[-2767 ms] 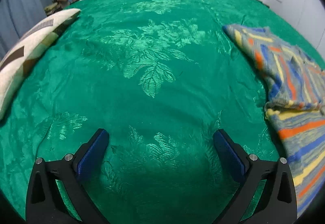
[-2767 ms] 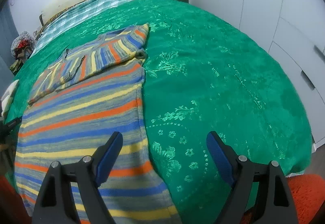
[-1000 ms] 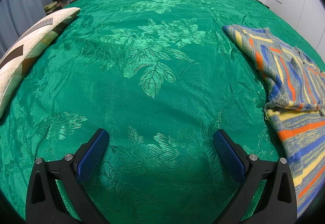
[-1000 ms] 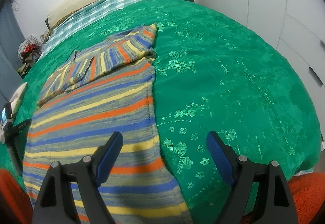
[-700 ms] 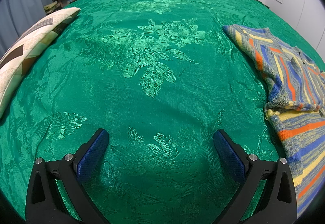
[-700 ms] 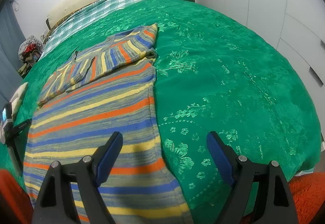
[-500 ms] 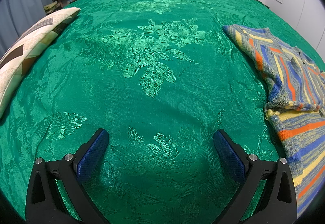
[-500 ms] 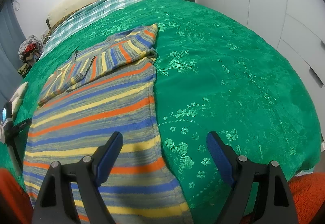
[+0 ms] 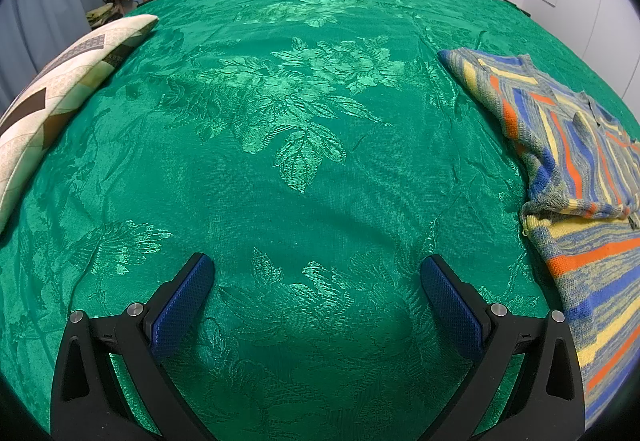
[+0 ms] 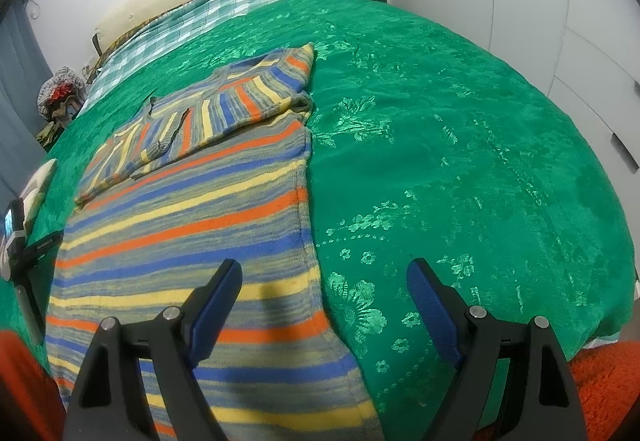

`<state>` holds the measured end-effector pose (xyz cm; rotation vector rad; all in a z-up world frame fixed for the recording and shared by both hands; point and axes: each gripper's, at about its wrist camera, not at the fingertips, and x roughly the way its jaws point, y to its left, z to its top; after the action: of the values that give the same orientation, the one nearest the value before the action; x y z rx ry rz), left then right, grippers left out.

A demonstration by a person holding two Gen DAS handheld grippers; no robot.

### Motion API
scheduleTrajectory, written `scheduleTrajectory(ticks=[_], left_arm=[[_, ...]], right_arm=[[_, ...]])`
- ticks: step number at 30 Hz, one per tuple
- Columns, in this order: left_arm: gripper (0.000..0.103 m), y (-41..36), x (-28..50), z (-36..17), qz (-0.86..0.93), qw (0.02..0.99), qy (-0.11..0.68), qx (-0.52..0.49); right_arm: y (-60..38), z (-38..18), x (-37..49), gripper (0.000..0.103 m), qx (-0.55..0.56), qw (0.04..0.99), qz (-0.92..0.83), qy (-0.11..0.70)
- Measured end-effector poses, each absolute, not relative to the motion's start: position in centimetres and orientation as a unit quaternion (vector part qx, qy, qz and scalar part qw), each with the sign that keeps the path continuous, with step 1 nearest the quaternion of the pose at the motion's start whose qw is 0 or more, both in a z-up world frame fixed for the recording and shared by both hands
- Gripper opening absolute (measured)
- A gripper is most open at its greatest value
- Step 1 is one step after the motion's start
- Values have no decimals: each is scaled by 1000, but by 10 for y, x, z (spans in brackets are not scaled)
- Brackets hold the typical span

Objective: Fold small clothes

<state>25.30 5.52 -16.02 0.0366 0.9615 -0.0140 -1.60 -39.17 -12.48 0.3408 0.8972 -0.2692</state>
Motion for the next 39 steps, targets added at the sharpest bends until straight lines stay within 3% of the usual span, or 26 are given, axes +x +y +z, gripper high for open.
scheduleTrajectory(ticks=[39], left_arm=[[103, 55, 253, -160, -7, 886, 462, 17]], right_arm=[[-395, -128, -17, 83, 176, 877, -130, 429]])
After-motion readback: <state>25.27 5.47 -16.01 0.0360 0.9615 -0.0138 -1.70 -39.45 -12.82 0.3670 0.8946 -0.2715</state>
